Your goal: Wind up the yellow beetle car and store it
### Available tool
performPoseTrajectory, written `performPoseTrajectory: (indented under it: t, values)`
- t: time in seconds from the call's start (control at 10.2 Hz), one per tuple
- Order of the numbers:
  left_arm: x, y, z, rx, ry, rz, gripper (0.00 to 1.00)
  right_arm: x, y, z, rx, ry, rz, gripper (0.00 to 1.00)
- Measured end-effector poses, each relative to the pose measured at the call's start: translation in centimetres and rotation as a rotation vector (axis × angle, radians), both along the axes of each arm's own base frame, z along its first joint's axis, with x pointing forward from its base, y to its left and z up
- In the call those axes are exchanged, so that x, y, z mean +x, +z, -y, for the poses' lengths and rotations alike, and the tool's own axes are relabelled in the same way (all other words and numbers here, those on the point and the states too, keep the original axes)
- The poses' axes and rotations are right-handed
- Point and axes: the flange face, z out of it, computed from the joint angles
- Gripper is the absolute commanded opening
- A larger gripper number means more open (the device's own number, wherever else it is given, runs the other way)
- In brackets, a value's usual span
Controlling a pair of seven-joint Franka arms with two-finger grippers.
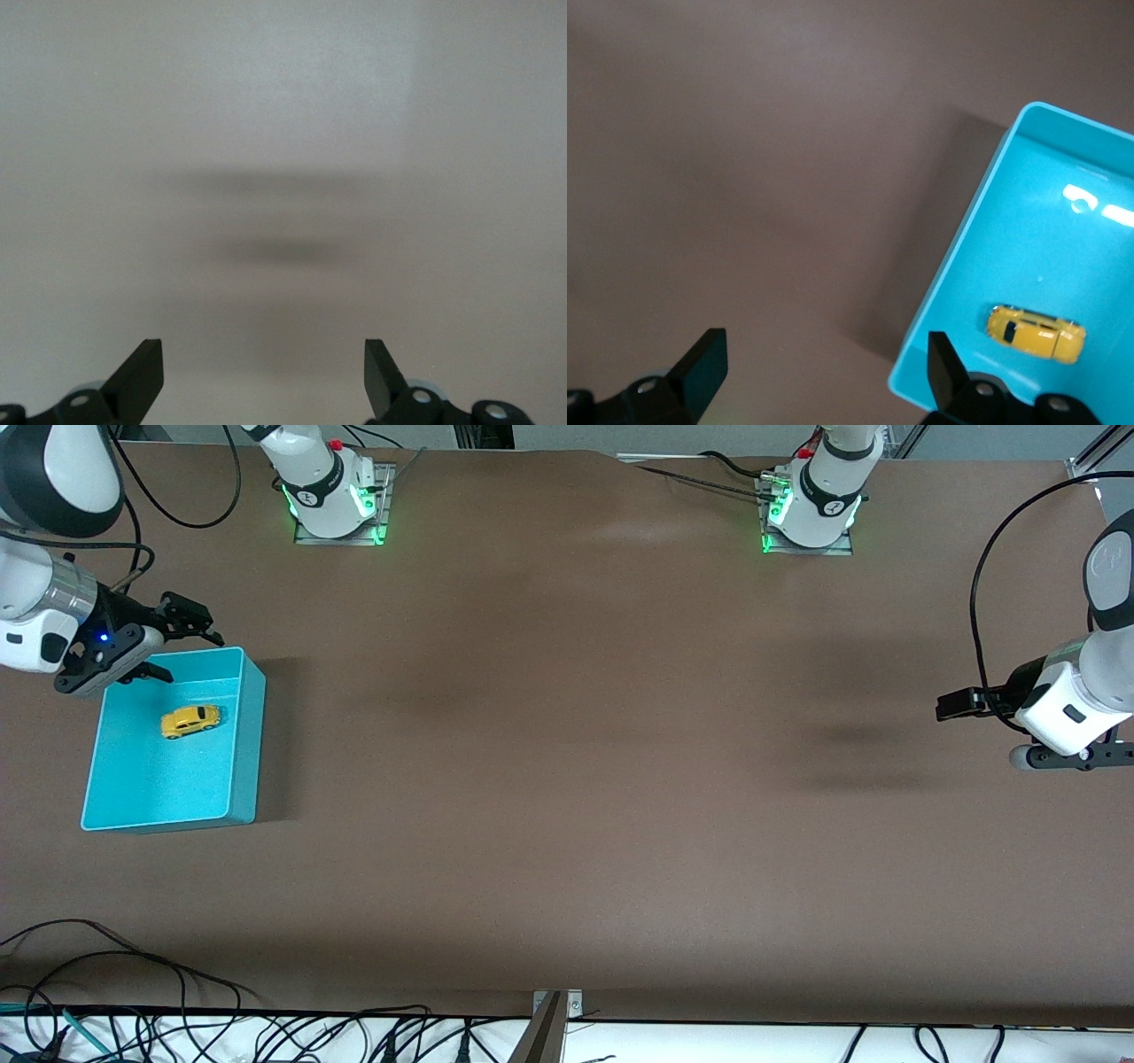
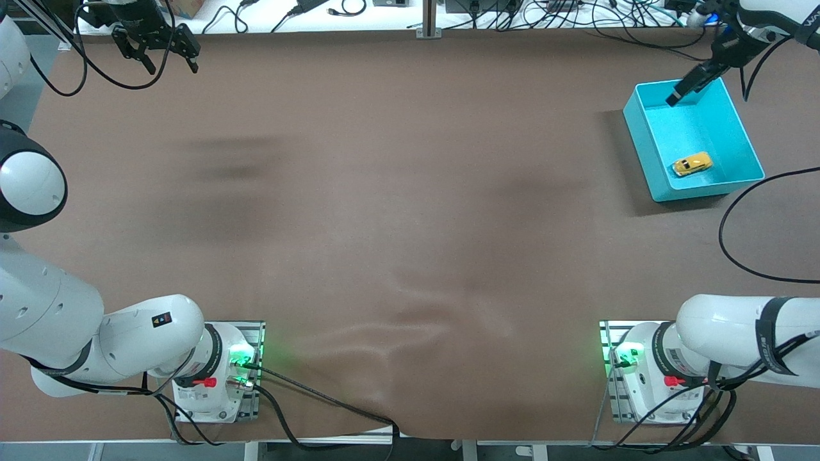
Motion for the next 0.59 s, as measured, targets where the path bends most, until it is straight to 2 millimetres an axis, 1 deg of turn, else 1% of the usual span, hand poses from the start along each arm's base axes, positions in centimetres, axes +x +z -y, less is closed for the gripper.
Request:
performPoseTrajectory:
  t: [0.2,0.29,0.39,0.59]
  values:
    - [0.0,0.0,0.0,0.000,0.000,0.000,1.00,-0.9,3.0,-3.0,-0.032,-0.161,0.020,1.00]
    - [0.0,0.0,0.0,0.000,0.000,0.000,1.00,-1.3,4.1,-4.2,-0.052,-0.214,0.032,1.00]
    - [0.0,0.0,0.0,0.000,0.000,0.000,1.00,-1.5,5.0,-5.1,-0.075,-0.247,0.047,1.00]
    - [0.0,0.0,0.0,-0.001,0.000,-0.001,1.00,-1.3,7.2,-7.0,-0.111,-0.279,0.086,1.00]
